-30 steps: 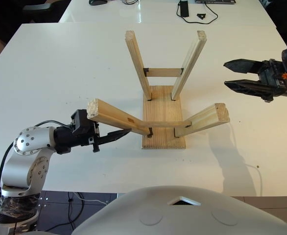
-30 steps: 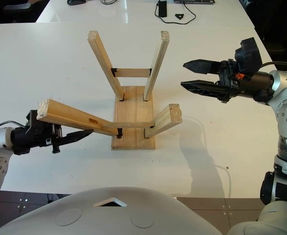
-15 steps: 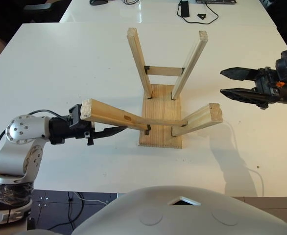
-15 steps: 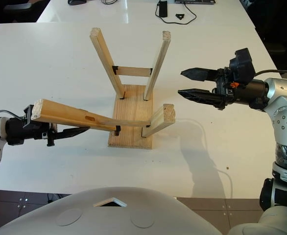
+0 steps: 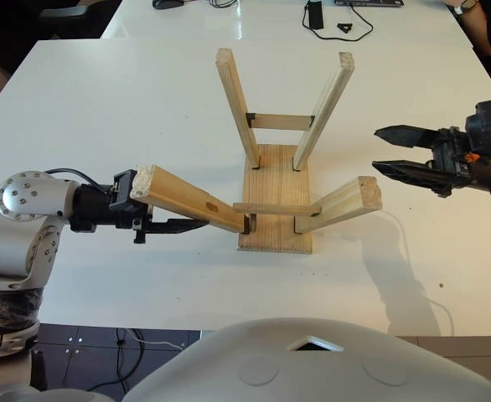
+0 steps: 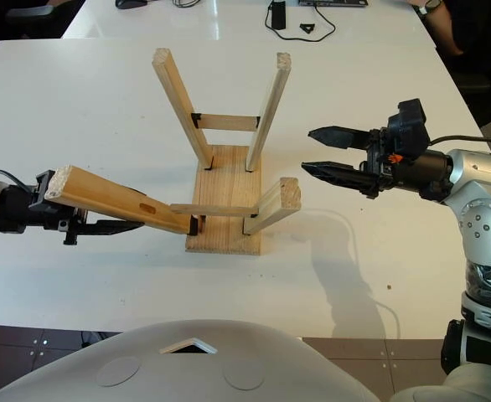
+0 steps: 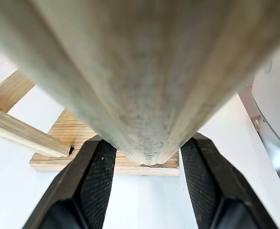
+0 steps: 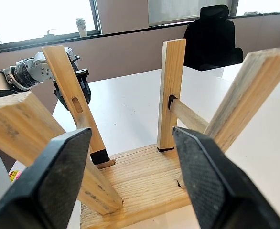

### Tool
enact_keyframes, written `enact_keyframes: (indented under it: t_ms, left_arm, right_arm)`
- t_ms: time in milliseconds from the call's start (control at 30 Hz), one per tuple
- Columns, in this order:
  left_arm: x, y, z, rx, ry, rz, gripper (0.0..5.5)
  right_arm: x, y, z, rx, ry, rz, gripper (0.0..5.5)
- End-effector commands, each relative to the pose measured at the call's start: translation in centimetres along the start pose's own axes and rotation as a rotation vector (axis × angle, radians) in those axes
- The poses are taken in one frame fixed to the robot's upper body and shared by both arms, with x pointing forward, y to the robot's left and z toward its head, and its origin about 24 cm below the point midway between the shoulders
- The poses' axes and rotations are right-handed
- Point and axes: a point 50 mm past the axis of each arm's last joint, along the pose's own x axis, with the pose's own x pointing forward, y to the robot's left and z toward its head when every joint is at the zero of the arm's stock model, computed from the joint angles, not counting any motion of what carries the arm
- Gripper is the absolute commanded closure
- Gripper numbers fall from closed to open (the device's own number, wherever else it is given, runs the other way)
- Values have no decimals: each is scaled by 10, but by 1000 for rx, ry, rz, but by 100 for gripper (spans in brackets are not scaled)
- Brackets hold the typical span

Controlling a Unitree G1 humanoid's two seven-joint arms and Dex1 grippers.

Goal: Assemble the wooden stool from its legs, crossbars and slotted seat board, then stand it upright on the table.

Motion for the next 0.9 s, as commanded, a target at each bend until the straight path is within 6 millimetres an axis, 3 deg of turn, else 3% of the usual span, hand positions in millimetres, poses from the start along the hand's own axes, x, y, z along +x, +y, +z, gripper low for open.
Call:
enact_keyframes:
  t_ms: [33,400,900]
  left_arm:
    - [3,1,-7,-14,49,-23,346]
    - [3,19,4,36,31,5,346]
    - [17,17,-3,27,54,-80,346]
  right_arm:
    - [0,2,-1,-10,5,-14,238]
    - [1,4,-5,-15,3,-34,238]
    - [6,8,-11,-4,17,-40,238]
